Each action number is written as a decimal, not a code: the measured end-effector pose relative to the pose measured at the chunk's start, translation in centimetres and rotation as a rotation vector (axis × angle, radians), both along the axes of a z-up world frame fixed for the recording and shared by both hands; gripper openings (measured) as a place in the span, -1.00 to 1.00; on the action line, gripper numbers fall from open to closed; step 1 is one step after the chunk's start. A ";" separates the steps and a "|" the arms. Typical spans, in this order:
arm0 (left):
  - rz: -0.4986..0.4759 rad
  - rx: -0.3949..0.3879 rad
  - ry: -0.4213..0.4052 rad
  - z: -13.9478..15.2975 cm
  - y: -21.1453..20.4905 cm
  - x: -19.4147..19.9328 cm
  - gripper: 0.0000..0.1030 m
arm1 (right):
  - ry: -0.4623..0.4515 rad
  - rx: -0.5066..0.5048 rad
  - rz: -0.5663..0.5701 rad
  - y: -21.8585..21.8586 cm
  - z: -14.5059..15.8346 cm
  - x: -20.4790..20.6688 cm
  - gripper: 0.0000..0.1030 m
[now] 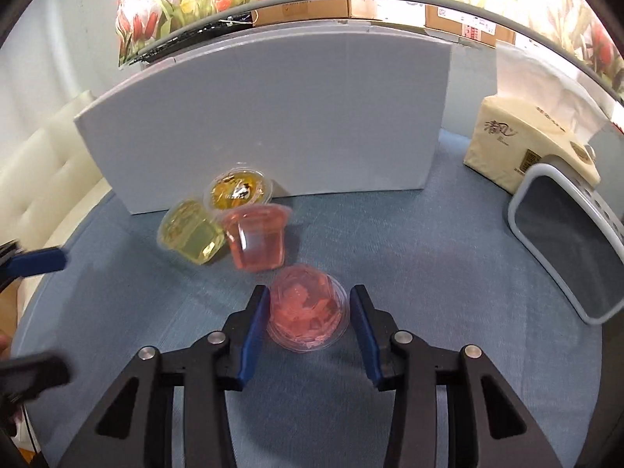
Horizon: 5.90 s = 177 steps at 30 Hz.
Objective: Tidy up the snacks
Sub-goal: 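Move both tools back to the jelly cups beside the box, then grasp the pink jelly cup with the right gripper while the left grasps the yellow jelly cup, then carry both jelly cups into the white box and open both grippers, then move both tools back to the last jelly cups on the table, then grasp the pink-lidded jelly cup with the right gripper while the left grasps the yellow-lidded cup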
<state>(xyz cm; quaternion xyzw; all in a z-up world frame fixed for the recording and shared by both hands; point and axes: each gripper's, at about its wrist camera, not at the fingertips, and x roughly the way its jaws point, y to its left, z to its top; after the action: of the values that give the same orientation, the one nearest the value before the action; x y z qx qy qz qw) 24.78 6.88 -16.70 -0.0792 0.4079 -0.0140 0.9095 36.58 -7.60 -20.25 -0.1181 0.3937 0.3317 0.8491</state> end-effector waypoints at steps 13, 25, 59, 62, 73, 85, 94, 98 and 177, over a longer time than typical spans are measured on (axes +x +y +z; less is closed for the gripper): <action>0.049 0.030 0.068 -2.9 0.5 7.3 0.98 | -0.044 0.098 -0.039 -5.9 3.3 -4.5 -0.10; 0.123 0.145 0.058 -3.8 -0.6 9.0 0.55 | -0.046 0.169 -0.043 -6.9 4.3 -6.6 -0.24; 0.054 0.056 -0.089 1.9 0.0 2.8 -0.35 | -0.011 0.076 -0.078 -1.7 1.0 -2.0 -0.13; 0.048 0.045 -0.102 2.5 0.0 2.4 -0.35 | -0.018 0.087 -0.079 -2.1 1.7 -2.8 -0.13; 0.047 0.034 -0.211 8.2 1.6 -2.4 -0.35 | -0.153 0.152 -0.055 -3.5 9.5 -7.6 -0.13; 0.011 0.052 -0.299 17.0 3.3 -0.2 -0.34 | -0.262 0.177 -0.016 0.1 18.2 -7.1 -0.13; 0.043 0.006 -0.236 16.4 7.0 6.8 -0.34 | -0.190 0.146 -0.022 5.5 18.2 0.4 -0.13; 0.052 0.030 -0.183 14.7 8.4 9.7 -0.34 | -0.148 0.137 -0.026 7.5 17.4 3.7 -0.13; 0.146 -0.067 -0.029 1.4 2.6 2.7 1.00 | -0.030 -0.058 -0.111 -1.6 2.2 -2.4 -0.31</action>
<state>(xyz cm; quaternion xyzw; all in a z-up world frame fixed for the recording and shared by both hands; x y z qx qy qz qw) 27.46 9.51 -15.34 -0.1392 0.3873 0.0376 0.9106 34.21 -9.19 -18.08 -0.1257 0.3963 0.2706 0.8683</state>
